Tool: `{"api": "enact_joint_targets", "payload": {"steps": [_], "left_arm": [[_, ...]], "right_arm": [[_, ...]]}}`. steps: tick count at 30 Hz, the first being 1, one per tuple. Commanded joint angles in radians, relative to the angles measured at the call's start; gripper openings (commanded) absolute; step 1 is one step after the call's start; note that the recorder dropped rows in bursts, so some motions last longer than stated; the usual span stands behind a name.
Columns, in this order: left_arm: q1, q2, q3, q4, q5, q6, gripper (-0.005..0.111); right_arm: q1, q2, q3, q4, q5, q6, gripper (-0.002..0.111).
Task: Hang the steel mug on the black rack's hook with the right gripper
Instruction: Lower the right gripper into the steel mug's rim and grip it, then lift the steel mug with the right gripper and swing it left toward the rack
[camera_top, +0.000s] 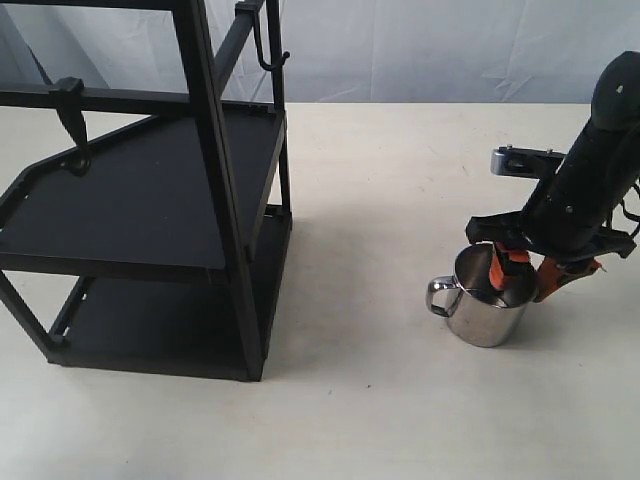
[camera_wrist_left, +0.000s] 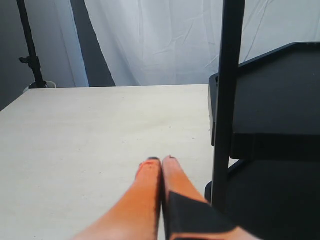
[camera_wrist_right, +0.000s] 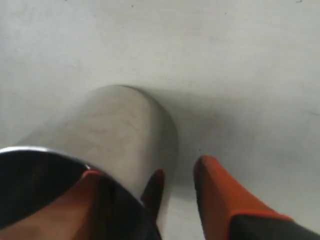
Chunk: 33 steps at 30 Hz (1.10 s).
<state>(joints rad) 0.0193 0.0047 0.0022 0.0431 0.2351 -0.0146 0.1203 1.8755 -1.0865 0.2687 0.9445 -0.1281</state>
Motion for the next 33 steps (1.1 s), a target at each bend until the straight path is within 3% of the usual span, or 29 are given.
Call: {"api": "enact_joint_targets", "payload": {"steps": [1,4,11,17,24,33], "left_arm": [[-0.001,-0.005,-0.002,0.003,-0.004,-0.002,0.002],[-0.001,-0.005,-0.002,0.003,-0.004,-0.002,0.002],[-0.001,-0.005,-0.002,0.003,-0.004,-0.002,0.002],[-0.001,-0.005,-0.002,0.003,-0.004,-0.002,0.002],[-0.001,-0.005,-0.002,0.003,-0.004,-0.002,0.002],[-0.001,-0.005,-0.002,0.003,-0.004,-0.002,0.002]], "right_arm": [[0.002,0.014,-0.006,-0.003,-0.006,-0.007,0.022],[0.002,0.014,-0.006,0.007,-0.006,-0.007,0.0],[0.004,0.014,-0.006,0.052,0.079,-0.032,0.0],[0.045,-0.018,0.022,0.293,0.17,-0.228,0.0],[0.176,-0.177,0.212,0.488,0.157,-0.282,0.0],[0.373,-0.417,0.337,1.006,0.077,-0.316,0.0]]}}
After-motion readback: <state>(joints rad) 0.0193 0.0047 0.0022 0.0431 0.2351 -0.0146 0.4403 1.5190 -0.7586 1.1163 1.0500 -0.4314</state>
